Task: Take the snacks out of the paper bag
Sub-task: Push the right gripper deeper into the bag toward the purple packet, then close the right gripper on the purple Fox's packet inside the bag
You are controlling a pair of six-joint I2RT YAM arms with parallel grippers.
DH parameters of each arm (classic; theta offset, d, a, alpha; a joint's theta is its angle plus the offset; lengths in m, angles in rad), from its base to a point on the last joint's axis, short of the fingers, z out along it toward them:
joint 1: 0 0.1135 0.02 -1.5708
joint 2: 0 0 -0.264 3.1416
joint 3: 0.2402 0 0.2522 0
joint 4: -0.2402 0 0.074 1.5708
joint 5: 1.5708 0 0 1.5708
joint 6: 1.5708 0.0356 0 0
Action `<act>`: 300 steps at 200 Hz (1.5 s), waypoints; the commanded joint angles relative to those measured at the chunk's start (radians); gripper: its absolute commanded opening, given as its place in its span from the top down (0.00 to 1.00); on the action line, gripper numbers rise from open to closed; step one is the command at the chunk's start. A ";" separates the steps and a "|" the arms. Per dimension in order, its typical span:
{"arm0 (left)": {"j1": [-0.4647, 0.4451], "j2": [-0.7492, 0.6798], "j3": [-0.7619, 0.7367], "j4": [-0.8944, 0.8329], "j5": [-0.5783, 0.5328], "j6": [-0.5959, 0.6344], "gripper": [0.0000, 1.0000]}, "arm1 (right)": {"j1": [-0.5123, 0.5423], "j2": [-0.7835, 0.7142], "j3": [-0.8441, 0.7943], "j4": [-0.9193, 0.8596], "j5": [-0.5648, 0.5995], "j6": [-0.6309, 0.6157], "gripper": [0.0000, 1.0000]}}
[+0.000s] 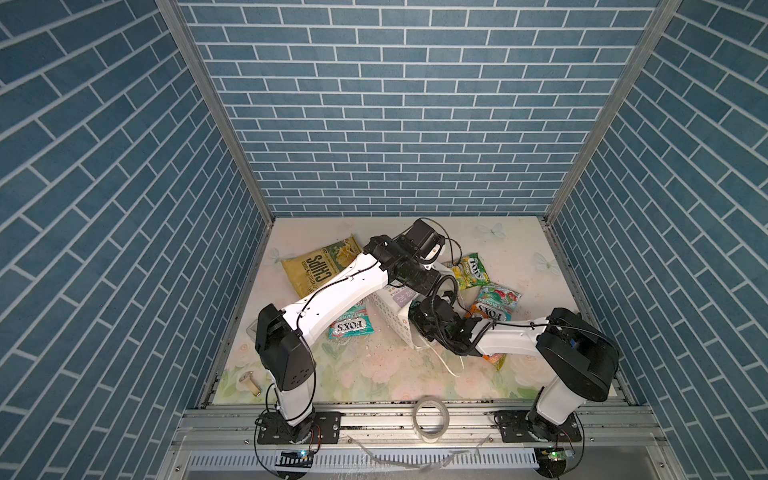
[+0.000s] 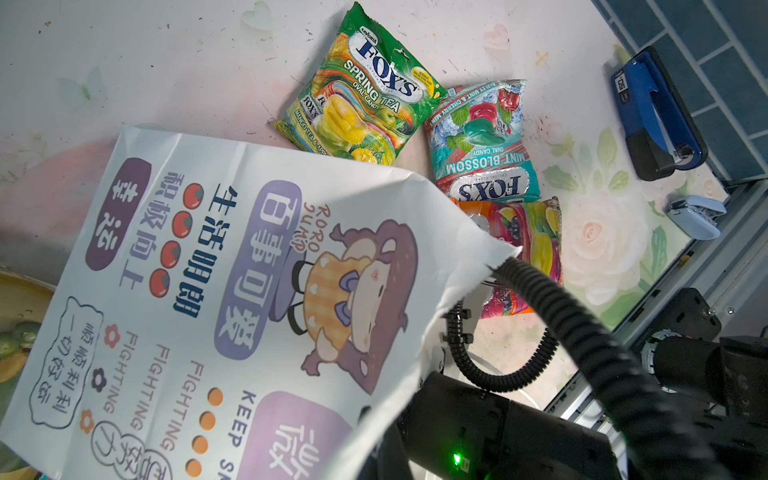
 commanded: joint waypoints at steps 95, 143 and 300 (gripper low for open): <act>0.008 -0.013 0.016 -0.017 0.025 0.012 1.00 | -0.008 0.038 0.081 -0.011 -0.014 -0.066 0.69; 0.008 -0.010 0.031 -0.025 0.029 0.015 1.00 | -0.018 0.100 0.100 0.011 -0.049 -0.042 0.69; 0.028 0.002 0.017 -0.010 0.061 0.018 1.00 | -0.057 0.130 0.146 0.025 -0.076 -0.091 1.00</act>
